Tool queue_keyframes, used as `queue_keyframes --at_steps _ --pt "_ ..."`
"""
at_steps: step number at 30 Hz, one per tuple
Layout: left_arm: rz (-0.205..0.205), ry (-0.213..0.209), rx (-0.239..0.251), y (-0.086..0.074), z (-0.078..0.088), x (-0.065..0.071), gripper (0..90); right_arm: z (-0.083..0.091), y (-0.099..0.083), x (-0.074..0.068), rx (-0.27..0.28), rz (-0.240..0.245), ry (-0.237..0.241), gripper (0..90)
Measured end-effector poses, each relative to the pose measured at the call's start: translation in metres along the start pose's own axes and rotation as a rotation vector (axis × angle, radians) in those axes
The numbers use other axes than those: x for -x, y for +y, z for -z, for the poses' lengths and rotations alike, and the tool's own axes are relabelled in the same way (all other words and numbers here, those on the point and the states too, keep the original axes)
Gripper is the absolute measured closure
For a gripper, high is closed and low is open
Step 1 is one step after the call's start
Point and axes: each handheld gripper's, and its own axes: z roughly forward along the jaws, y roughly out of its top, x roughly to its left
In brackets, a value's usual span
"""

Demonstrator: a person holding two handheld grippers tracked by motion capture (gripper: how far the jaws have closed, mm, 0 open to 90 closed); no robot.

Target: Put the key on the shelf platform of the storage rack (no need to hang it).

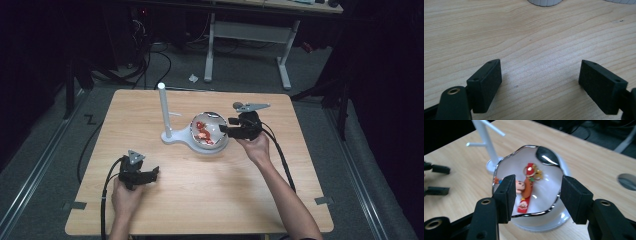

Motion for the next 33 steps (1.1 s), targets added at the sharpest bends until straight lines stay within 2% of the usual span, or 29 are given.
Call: queue_keyframes --at_steps 3,11,16,24,33 --pt "0.0 0.0 0.0 0.0 0.0 0.0 19.0 0.006 -0.005 0.005 0.009 -0.037 0.019 47.1" --pt "0.0 0.0 0.0 0.0 0.0 0.0 19.0 0.022 -0.011 0.012 0.035 -0.049 0.002 47.3" --pt "-0.001 0.001 0.0 0.0 0.0 0.0 19.0 0.034 -0.016 0.017 0.026 -0.07 -0.019 47.9" --pt "-0.001 0.001 0.0 0.0 0.0 0.0 18.9 0.047 -0.018 0.02 0.038 -0.07 -0.03 47.9" --pt "-0.001 0.0 -0.002 0.0 0.0 0.0 18.9 0.059 -0.029 0.031 0.038 -0.11 -0.043 48.2"
